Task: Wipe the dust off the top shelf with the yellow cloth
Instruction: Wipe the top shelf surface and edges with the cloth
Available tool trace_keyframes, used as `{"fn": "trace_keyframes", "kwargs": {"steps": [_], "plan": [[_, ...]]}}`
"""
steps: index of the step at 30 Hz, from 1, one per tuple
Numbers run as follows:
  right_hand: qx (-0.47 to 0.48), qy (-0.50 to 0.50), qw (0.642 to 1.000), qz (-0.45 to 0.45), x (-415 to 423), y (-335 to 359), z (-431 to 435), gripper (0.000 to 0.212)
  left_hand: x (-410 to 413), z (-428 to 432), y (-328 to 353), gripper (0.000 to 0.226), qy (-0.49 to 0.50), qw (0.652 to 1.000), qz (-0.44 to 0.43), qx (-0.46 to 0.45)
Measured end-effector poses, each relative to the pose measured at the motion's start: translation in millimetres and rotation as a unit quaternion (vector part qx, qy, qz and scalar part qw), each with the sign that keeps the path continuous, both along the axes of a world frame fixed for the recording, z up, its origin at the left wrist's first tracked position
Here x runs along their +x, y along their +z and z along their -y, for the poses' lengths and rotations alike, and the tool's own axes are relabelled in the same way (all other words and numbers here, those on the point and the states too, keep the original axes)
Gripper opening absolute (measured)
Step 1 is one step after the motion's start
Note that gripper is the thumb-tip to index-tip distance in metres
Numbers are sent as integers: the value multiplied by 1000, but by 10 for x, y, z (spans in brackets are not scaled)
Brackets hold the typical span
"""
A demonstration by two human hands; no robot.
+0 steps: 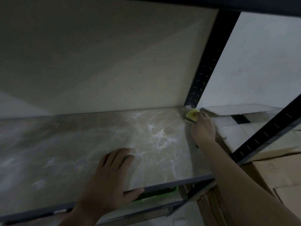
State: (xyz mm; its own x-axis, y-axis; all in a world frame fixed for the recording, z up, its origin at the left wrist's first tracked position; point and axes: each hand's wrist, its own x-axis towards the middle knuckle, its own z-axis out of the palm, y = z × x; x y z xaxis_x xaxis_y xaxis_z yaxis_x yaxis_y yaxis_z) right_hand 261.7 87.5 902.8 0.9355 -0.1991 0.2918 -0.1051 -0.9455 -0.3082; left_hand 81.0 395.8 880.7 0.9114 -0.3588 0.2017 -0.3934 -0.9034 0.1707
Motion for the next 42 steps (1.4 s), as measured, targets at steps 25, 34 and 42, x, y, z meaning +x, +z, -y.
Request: {"fn": "trace_keyframes", "kwargs": {"steps": [25, 34, 42], "plan": [[-69, 57, 996, -16, 447, 53, -273, 27, 54, 42, -4, 88, -22, 998, 50, 9], [147, 256, 954, -47, -80, 320, -549, 37, 13, 37, 8, 86, -9, 1000, 28, 3], [-98, 75, 991, -42, -374, -74, -72, 39, -22, 44, 38, 83, 7, 1000, -9, 5]]}}
